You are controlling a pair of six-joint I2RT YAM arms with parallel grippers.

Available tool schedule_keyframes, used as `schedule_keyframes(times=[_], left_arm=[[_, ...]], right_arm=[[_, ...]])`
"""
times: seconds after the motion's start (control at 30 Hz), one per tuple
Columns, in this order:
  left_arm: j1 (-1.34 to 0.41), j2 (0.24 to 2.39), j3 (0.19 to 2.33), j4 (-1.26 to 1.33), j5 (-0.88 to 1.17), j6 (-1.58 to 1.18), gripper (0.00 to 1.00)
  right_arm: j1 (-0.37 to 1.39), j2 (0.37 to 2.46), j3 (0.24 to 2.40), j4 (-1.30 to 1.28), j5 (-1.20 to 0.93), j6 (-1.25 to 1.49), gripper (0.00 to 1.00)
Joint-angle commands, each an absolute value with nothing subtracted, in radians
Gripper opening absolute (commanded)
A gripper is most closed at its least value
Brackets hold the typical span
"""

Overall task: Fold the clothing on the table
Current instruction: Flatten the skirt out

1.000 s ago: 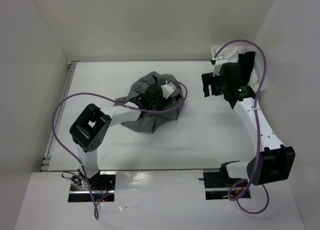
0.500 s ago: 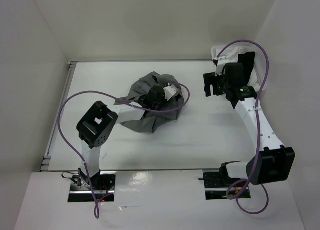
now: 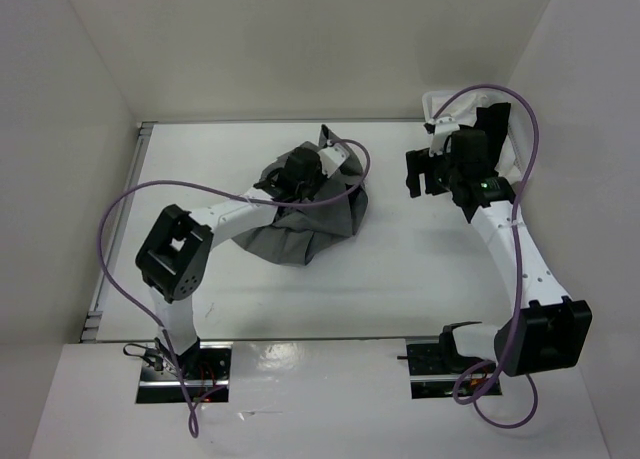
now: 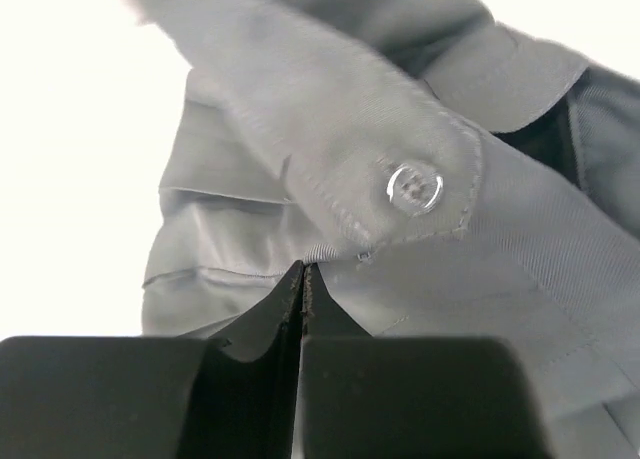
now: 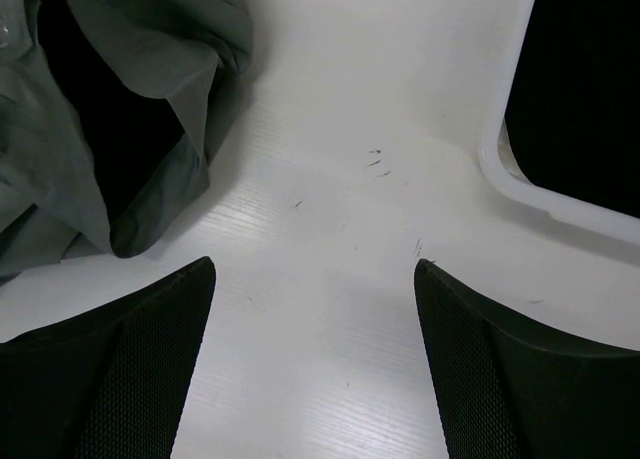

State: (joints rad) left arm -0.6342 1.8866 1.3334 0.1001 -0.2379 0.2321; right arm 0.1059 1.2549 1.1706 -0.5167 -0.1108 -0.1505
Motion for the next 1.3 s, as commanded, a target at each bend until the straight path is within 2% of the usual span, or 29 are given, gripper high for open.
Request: schedule_keyframes(times=[0.0,0.3,0.5,0.7,0.97,1.07,1.1,1.13,1.17,1.27], left_arm=[[-0.634,1.761,1.378,0.071,-0.221,0.224,0.0],[-0.577,1.56,1.31,0.023,-0.189,0.224,0.0],[-0.555,1.438,1.24,-0.005,-0.189,0.235,0.0],[-0.537,1.338,1.134,0.005,-0.189,0.225,0.02],[-0.537,1.304,1.104,-0.006,-0.207,0.216,0.03],[-0.537,1.304,1.095,-0.015,-0.198,0.225,0.09],[-0.537,1.304,1.085,-0.015,-0.198,0.235,0.12],[-0.537,1.304,1.085,-0.015,-0.18,0.235,0.21],[-0.537,1.304,1.071,-0.015,-0.179,0.245,0.25],[-0.566,1.313,1.062,-0.037,-0.19,0.256,0.31]], right_arm=[[0.1,1.216,1.17,-0.466,-0.14,-0.149,0.84],[0.11,1.227,1.17,-0.476,-0.176,-0.158,0.83],[0.188,1.27,1.17,-0.476,-0.134,-0.167,0.83],[0.31,1.408,1.201,-0.466,-0.066,-0.187,0.8],[0.354,1.61,1.256,-0.413,-0.043,-0.216,0.73],[0.365,1.67,1.279,-0.402,-0.043,-0.225,0.72],[0.365,1.681,1.279,-0.388,-0.043,-0.225,0.71],[0.365,1.692,1.279,-0.379,-0.043,-0.225,0.69],[0.365,1.715,1.288,-0.379,-0.043,-0.225,0.68],[0.365,1.752,1.325,-0.367,-0.07,-0.225,0.63]])
